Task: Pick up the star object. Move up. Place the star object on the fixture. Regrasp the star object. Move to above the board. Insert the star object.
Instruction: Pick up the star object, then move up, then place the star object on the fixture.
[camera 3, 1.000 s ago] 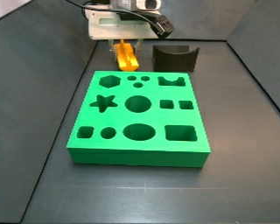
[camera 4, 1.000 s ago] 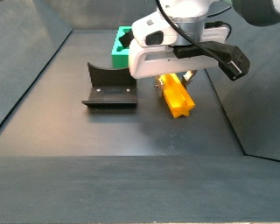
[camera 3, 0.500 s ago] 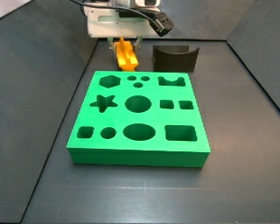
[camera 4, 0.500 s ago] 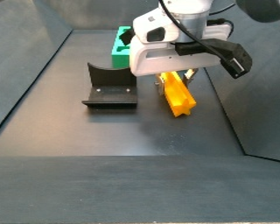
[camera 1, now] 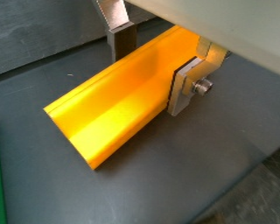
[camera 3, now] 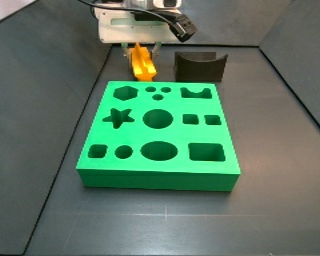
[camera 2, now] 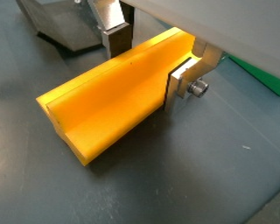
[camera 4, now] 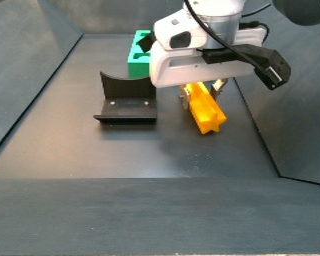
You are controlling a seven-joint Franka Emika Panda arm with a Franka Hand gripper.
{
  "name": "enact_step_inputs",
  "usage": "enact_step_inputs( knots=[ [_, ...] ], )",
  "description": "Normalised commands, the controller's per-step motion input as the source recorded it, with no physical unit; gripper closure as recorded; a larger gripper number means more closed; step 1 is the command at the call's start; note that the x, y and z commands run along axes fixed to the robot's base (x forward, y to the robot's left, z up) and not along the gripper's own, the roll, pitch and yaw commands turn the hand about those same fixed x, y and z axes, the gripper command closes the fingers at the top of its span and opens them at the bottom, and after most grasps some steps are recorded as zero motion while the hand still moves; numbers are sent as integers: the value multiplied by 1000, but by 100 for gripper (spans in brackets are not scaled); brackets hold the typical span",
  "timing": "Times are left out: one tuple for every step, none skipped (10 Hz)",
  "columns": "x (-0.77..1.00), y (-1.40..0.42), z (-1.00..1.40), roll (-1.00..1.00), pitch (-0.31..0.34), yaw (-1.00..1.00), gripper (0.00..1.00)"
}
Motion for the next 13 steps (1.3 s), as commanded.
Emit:
enact_step_inputs(
  knots=[
    [0, 0, 0, 0, 0, 0, 100],
    [0, 0, 833, 0, 0, 0, 100],
    [-45, 10, 817, 0, 13, 14, 100],
    [-55, 3, 760, -5, 19, 15, 100],
    [-37, -5, 603, -19, 18, 16, 100],
    [-27, -9, 462, -32, 23, 17, 100],
    [-20, -10, 258, -47, 25, 20, 100],
    [0, 0, 1000, 0, 0, 0, 100],
    [4, 1, 1000, -12, -4, 2, 100],
    [-1, -3, 1000, -17, 5, 3, 100],
    [-6, -8, 1000, -31, 11, 8, 100],
    [-10, -10, 1000, -47, 15, 16, 100],
    [-12, -13, 1000, -60, 18, 22, 100]
  ],
)
